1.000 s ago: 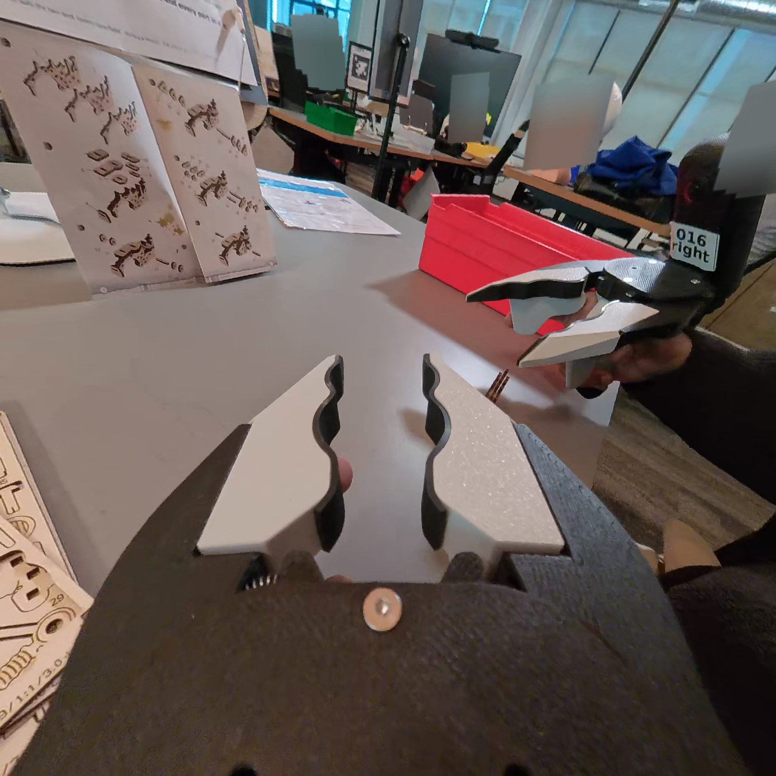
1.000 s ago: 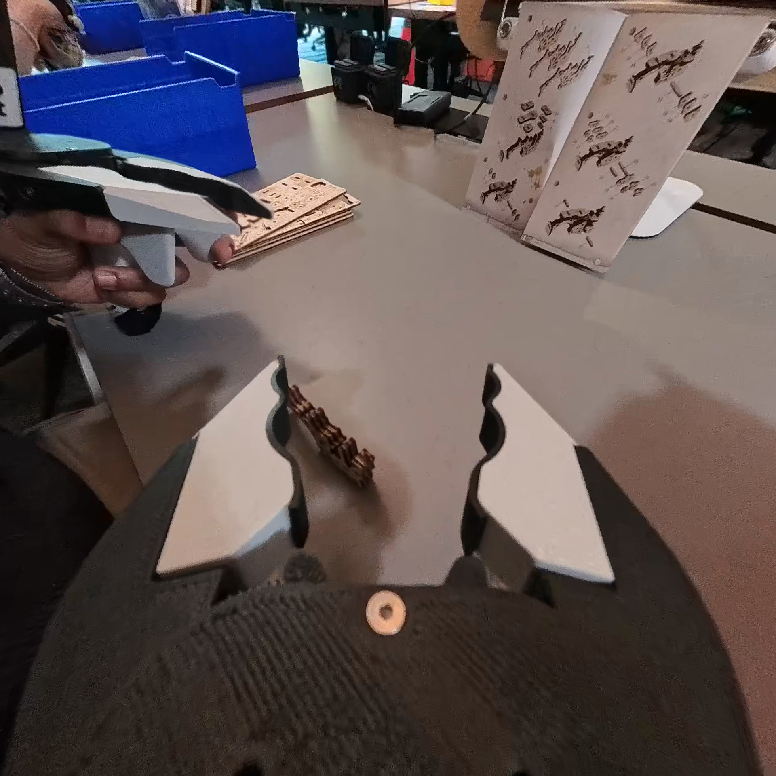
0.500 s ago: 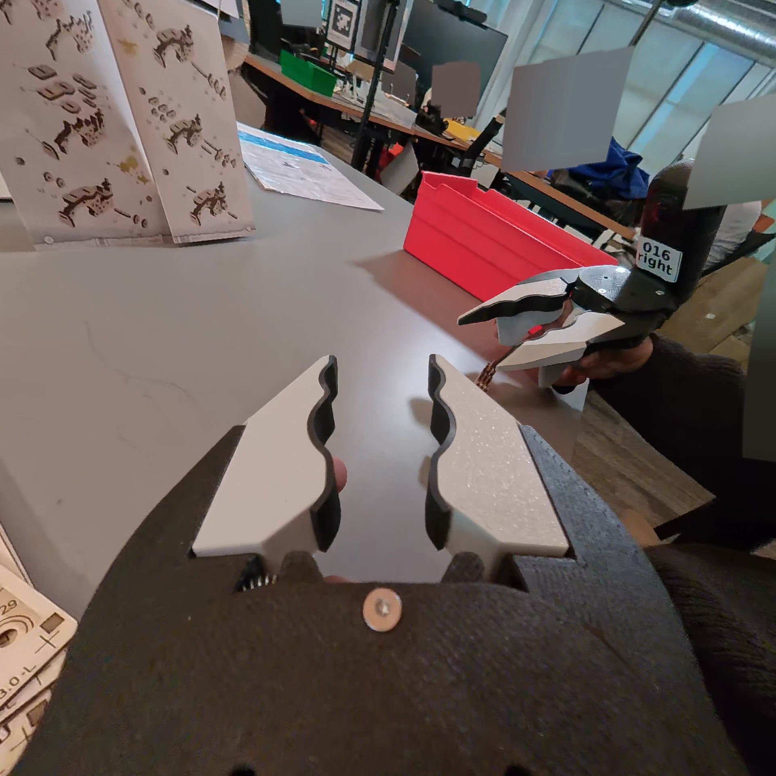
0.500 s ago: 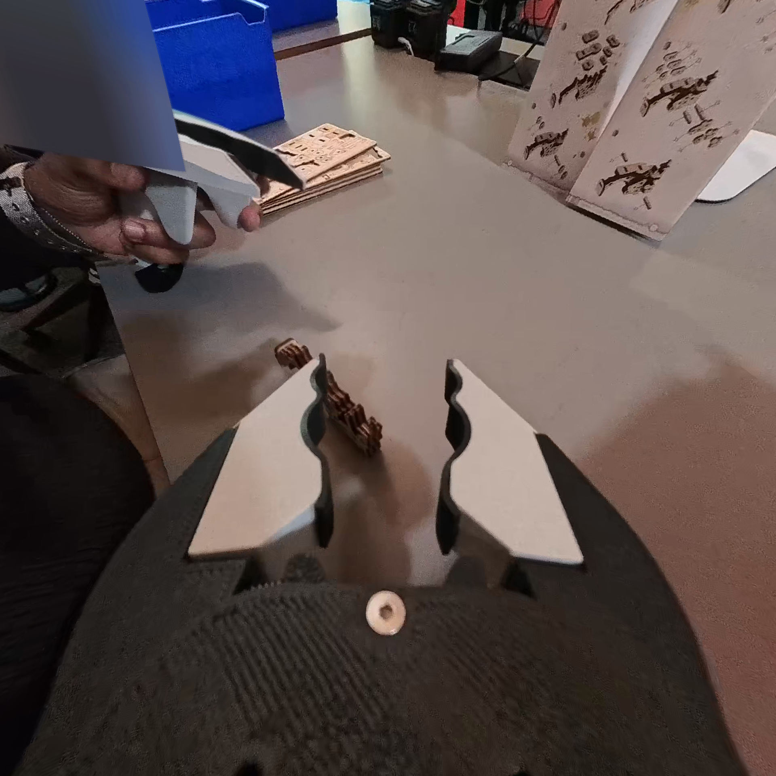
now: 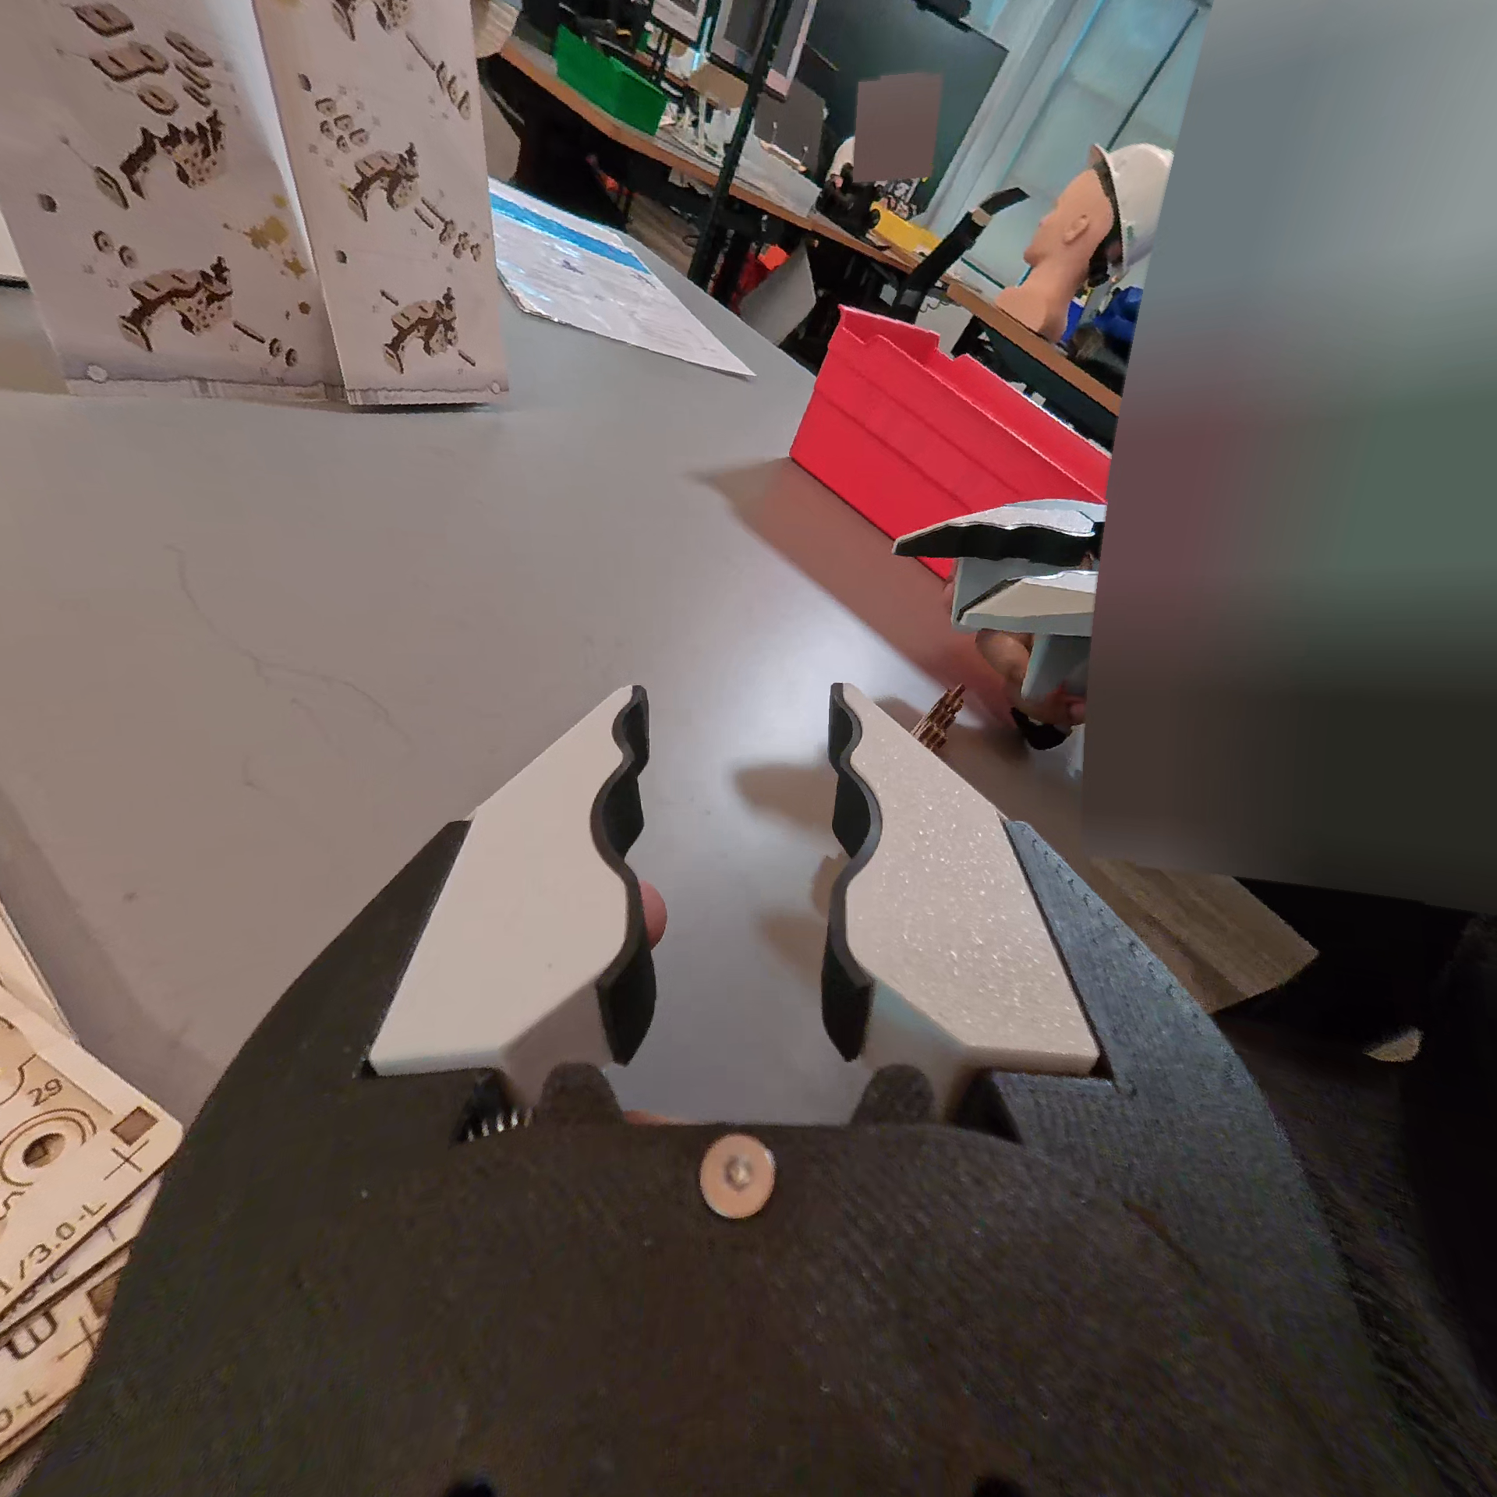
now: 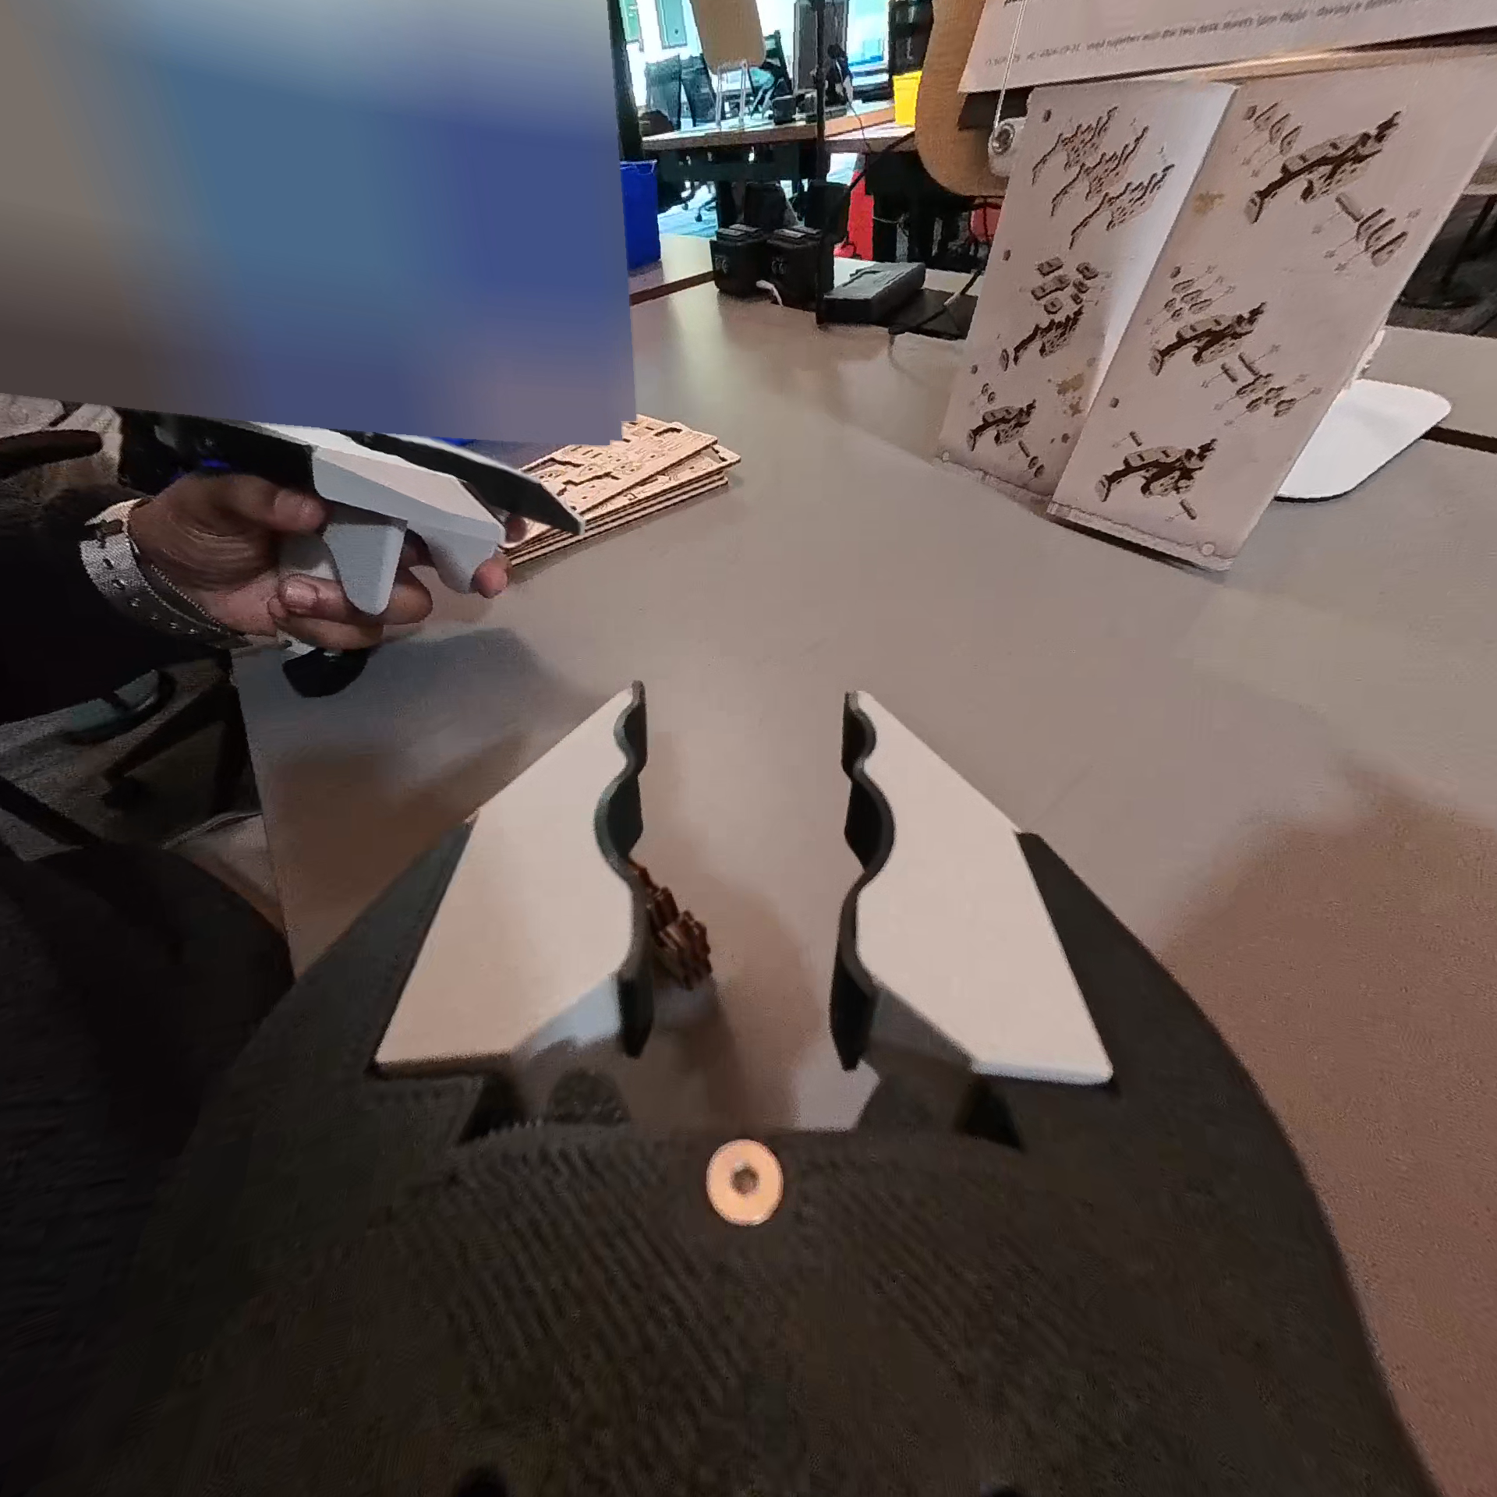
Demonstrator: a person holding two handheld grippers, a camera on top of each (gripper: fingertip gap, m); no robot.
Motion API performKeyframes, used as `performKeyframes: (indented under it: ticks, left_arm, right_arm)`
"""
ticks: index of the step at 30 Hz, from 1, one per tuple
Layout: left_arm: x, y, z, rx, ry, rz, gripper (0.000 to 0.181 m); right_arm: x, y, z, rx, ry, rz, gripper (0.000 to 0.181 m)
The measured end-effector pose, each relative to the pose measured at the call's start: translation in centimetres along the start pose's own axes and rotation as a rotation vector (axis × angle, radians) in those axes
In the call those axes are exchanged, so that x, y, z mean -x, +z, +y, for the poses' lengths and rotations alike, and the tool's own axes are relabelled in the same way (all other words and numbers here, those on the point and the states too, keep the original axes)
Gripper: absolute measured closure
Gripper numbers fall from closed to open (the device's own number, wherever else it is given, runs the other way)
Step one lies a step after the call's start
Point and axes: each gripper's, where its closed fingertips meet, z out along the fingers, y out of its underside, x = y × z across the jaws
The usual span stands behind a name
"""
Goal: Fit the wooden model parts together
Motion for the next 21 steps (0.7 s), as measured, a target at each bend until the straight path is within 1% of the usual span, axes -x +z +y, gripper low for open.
performKeyframes:
  ticks: [5, 9, 11, 12, 15, 18, 21]
  left_arm:
    - [-0.2, 0.4, 0.2, 0.009, -0.042, 0.024, 0.137]
    - [-0.5, 0.6, 0.3, 0.019, -0.024, 0.03, 0.137]
    - [-1.0, 0.7, 0.2, 0.013, -0.019, 0.057, 0.128]
    - [-1.4, 0.7, 0.1, 0.003, -0.02, 0.077, 0.12]
    - [-2.3, 0.8, -0.3, -0.009, -0.048, 0.124, 0.106]
    - [-1.9, 1.0, -0.1, -0.002, -0.03, 0.094, 0.098]
    - [-1.8, 1.0, 0.1, 0.004, -0.015, 0.068, 0.094]
  right_arm:
    - [-1.1, -0.6, -0.8, -0.054, -0.04, 0.069, 0.137]
    - [-1.2, -1.3, -2.0, -0.122, 0.012, 0.084, 0.137]
    - [-1.3, -1.7, -2.5, -0.152, 0.026, 0.101, 0.137]
    - [-1.4, -1.9, -2.7, -0.164, 0.029, 0.11, 0.136]
    - [-1.4, -2.0, -2.8, -0.174, 0.05, 0.123, 0.129]
    - [-1.5, -2.0, -2.8, -0.172, 0.047, 0.143, 0.126]
    - [-1.5, -2.1, -3.0, -0.185, 0.039, 0.162, 0.126]
